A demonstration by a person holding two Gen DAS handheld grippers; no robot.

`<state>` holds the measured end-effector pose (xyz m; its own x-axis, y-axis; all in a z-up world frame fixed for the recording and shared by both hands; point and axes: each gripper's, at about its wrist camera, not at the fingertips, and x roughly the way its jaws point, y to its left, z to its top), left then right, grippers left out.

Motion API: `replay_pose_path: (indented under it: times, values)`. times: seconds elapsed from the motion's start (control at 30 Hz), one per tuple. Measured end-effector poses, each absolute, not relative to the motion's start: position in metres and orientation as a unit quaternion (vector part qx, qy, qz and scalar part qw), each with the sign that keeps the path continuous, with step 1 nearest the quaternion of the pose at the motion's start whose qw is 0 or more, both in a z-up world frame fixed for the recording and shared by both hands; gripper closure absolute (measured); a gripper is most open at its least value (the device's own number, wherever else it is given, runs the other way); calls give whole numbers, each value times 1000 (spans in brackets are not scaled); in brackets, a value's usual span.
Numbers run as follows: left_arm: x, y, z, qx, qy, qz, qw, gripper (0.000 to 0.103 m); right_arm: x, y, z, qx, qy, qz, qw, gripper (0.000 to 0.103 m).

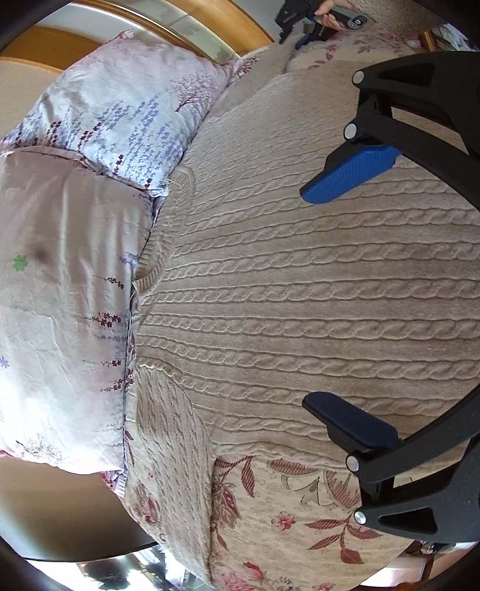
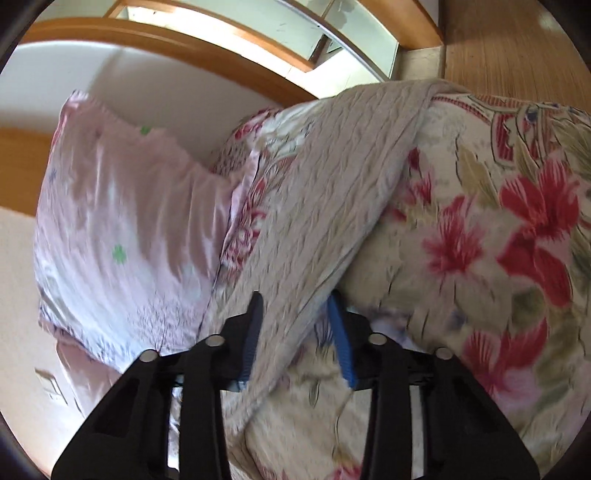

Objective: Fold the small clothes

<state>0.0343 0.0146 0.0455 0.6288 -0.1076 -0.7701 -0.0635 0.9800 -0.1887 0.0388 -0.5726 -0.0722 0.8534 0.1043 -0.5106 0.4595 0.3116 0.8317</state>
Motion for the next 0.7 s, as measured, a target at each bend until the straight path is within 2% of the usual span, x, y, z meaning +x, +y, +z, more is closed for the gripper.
replay_pose_path:
  times: [0.13, 0.23, 0.5, 0.7]
  values:
    - [36, 22, 44, -126, 422, -13, 898, 2, 43, -583, -75, 572, 241, -130, 773, 86]
    - [39, 28, 46, -133, 418, -12, 899, 2, 49, -581, -70, 545, 251, -142, 787, 91]
    - [50, 35, 54, -128, 405, -31, 905, 2, 55, -538, -11, 437, 225, -94, 866, 93]
    - [68, 44, 55, -146, 411, -64, 898, 2, 68, -446, 31, 377, 223, 17, 899, 93]
